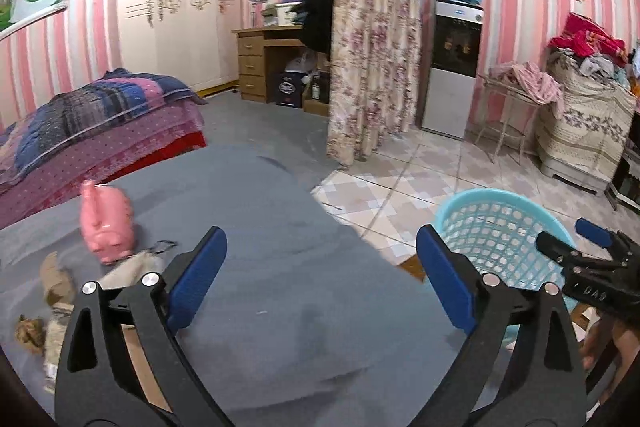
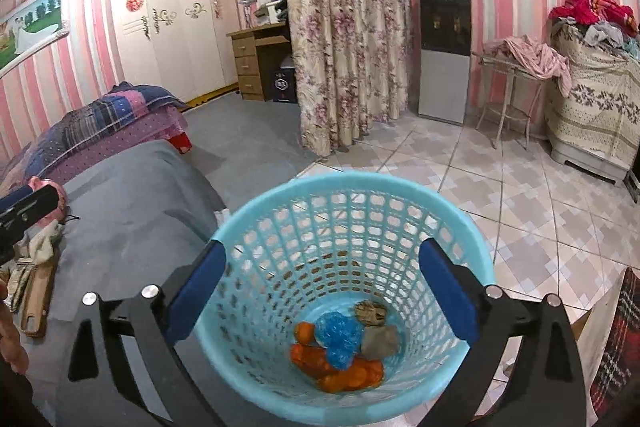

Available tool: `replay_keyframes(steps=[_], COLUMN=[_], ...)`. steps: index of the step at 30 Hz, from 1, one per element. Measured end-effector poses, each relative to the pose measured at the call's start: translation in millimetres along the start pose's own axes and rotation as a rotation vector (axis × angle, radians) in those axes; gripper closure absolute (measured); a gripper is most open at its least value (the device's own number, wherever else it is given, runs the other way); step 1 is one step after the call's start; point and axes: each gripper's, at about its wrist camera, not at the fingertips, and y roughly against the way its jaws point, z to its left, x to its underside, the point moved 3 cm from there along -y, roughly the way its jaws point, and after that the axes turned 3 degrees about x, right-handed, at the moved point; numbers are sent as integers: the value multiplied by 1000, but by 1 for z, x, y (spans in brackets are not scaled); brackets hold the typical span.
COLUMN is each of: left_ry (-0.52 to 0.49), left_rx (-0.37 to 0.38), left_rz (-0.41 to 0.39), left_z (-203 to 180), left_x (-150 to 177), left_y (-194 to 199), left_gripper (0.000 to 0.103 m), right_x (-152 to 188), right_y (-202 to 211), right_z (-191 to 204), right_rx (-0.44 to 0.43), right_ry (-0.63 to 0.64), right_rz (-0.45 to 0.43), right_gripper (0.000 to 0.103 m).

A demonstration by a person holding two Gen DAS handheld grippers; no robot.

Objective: Collect trash
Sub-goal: 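Move both grippers back toward the table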

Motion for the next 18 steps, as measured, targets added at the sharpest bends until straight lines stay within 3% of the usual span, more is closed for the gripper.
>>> replay_keyframes(steps=[12, 18], left_ry=[103, 155], left_rx=[-205, -292], left_rz=[65, 94], left_z=[128, 183], left_x=[47, 71], left_y=[56, 84], left_gripper=[6, 6], right_x=[13, 27], right_y=[25, 26], right_z=[80, 114], right_rx=[-115, -176], right_ry=[149, 181], right_rz=[-19, 15], right_gripper=[7, 7])
